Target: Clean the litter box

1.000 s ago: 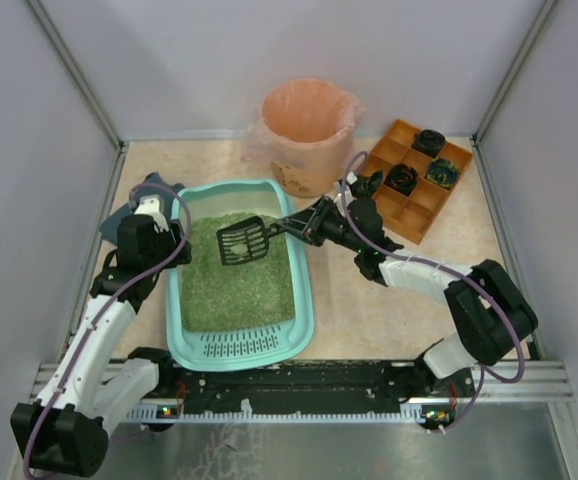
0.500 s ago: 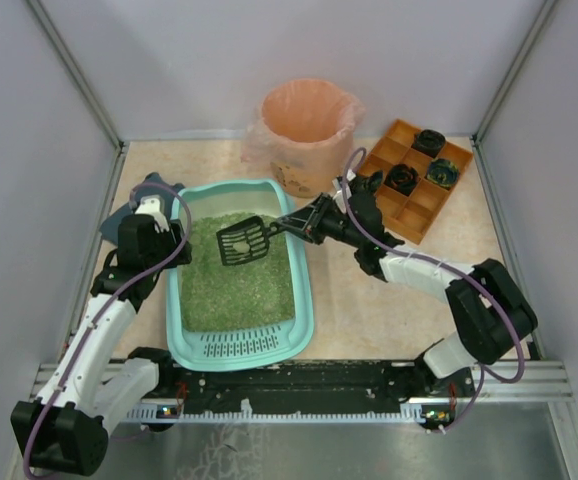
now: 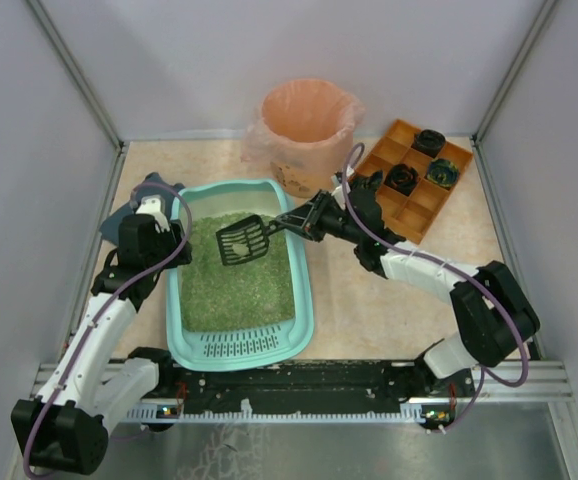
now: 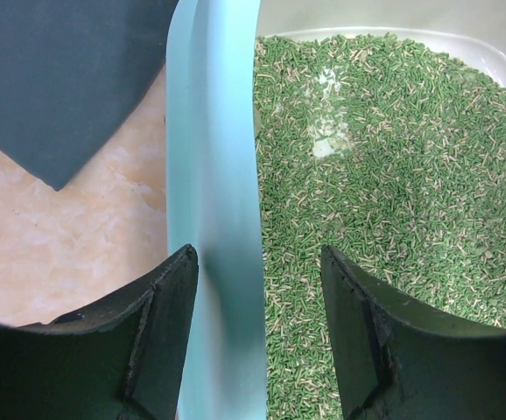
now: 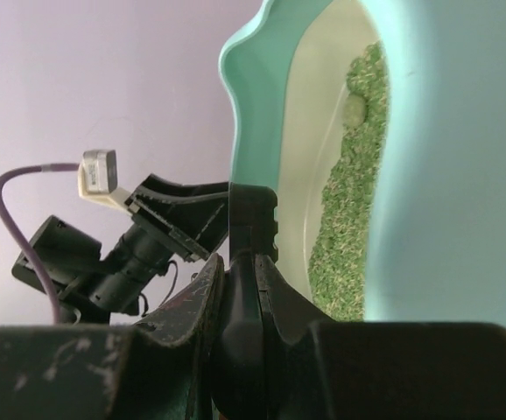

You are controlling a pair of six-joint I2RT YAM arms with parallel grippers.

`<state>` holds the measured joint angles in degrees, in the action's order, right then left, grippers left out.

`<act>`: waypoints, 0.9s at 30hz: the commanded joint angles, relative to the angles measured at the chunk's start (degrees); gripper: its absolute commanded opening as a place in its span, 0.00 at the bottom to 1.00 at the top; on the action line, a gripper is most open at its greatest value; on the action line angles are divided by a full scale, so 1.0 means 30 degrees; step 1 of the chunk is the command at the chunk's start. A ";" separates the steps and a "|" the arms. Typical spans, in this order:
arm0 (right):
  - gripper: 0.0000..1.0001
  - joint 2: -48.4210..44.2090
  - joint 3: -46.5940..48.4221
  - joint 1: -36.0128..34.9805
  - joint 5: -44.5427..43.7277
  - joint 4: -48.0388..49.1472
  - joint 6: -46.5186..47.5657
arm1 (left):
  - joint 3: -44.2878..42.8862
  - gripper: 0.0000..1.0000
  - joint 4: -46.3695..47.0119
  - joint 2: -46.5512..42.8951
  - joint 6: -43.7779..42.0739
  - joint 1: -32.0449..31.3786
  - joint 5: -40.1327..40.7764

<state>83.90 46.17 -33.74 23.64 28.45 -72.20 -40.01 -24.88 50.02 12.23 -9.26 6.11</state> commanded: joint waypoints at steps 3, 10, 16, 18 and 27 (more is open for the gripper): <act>0.00 -0.0924 0.0222 0.0117 -0.0617 0.0494 0.0011 | -0.0124 0.64 0.0085 0.0062 0.0128 -0.0079 -0.0236; 0.00 -0.0797 0.0355 -0.0329 -0.0344 0.0767 0.0118 | -0.0179 0.63 0.0065 0.0164 0.0131 -0.0078 -0.0223; 0.00 -0.1564 0.1084 -0.1373 -0.1501 -0.0758 0.1490 | 0.0010 0.64 0.0323 -0.0110 0.0121 -0.0079 -0.0014; 0.00 -0.1747 0.0804 -0.1178 -0.1696 -0.0805 0.1506 | -0.0056 0.63 0.0209 0.0082 0.0113 -0.0079 -0.0104; 0.00 -0.1376 0.0407 -0.1078 -0.1252 0.0528 0.0455 | -0.0049 0.63 0.0203 0.0129 0.0126 -0.0079 -0.0054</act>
<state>80.64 44.77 -36.34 19.22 25.89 -70.96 -40.01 -24.88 50.46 12.23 -9.26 6.00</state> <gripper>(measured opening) 0.162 0.636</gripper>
